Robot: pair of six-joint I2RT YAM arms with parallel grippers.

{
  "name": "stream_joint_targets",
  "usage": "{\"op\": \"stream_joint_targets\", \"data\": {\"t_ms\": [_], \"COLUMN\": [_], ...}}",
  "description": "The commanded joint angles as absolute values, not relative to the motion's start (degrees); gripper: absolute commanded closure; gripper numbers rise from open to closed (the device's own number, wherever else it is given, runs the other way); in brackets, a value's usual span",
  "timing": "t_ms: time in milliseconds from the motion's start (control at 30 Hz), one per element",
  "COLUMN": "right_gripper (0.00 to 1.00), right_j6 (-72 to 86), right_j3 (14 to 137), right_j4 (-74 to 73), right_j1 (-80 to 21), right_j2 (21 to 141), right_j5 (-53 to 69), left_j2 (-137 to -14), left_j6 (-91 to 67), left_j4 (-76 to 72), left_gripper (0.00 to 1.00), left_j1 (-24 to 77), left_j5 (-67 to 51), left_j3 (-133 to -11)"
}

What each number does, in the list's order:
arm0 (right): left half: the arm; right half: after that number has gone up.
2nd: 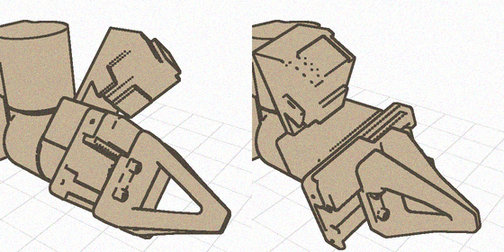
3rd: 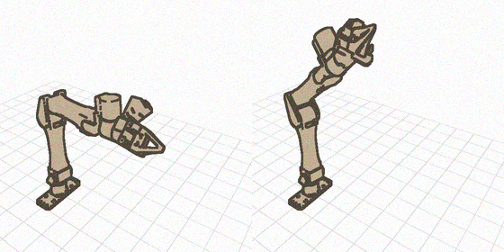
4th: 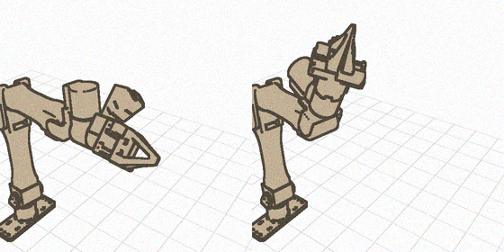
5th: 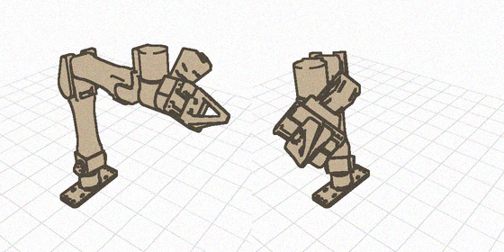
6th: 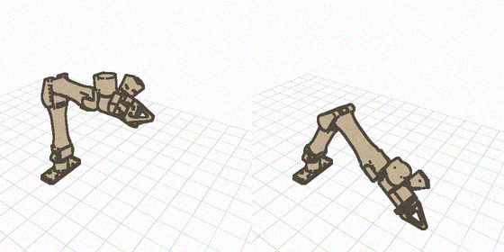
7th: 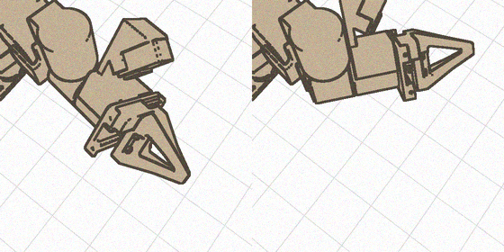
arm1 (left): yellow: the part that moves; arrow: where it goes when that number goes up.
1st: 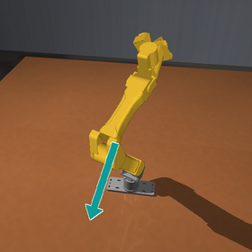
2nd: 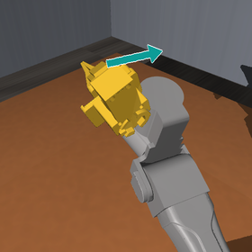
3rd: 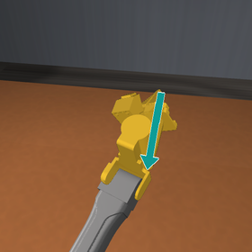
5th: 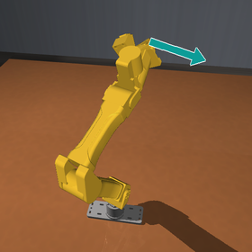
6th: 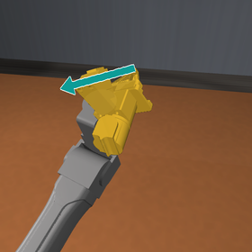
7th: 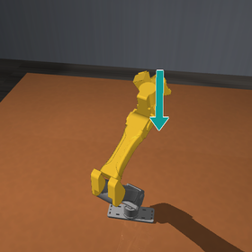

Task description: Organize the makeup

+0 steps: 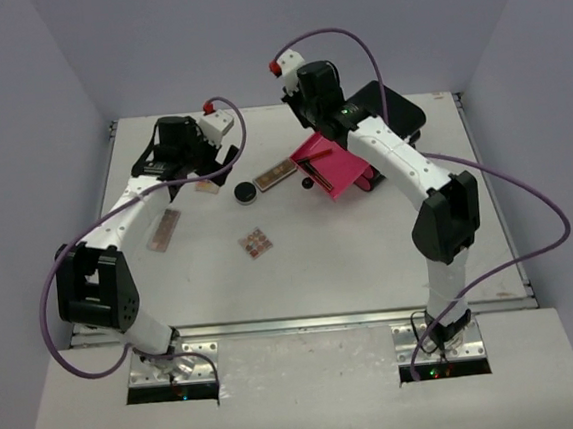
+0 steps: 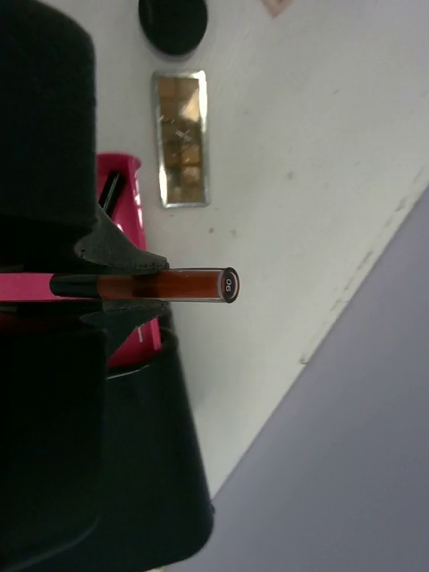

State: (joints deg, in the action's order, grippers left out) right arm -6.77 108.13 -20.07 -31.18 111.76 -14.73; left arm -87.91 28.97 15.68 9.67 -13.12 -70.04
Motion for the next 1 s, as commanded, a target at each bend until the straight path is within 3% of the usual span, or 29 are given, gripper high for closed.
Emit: {"op": "stream_joint_targets", "data": {"t_ms": [0,367,567,633,700,867,967], "right_gripper": [1.00,1.00,0.94,0.83,0.57,0.32,0.29], "right_j6": [-7.4,-4.6,-3.0,-2.8,-2.8,-2.8,-2.3], "right_j3": [108.0,97.3,95.1,94.7,94.6,94.4,94.9], "right_j4": [-23.2,-23.6,-26.5,-26.5,-26.6,-26.9,-27.0], "right_j1": [-29.3,-27.3,-27.2,-27.2,-27.2,-27.1,-26.8], "right_j2": [112.3,109.2,107.0,106.6,106.3,104.9,103.6], "right_j5": [-15.9,-17.0,-19.8,-20.0,-19.9,-20.0,-19.3], "left_j2": [-90.0,-93.3,-91.8,-91.6,-91.7,-92.4,-93.2], "left_j6": [26.2,25.0,26.3,26.4,26.6,27.0,26.7], "left_j4": [12.9,14.4,15.0,14.9,14.9,15.6,15.8], "left_gripper": [0.03,0.08,0.08,0.08,0.08,0.08,0.08], "left_j1": [9.4,10.0,13.8,15.2,16.6,20.3,22.9], "left_j5": [-16.5,-20.4,-20.2,-20.0,-19.7,-19.6,-21.0], "left_j3": [-73.8,-74.3,-72.5,-72.3,-72.2,-72.2,-72.0]}}
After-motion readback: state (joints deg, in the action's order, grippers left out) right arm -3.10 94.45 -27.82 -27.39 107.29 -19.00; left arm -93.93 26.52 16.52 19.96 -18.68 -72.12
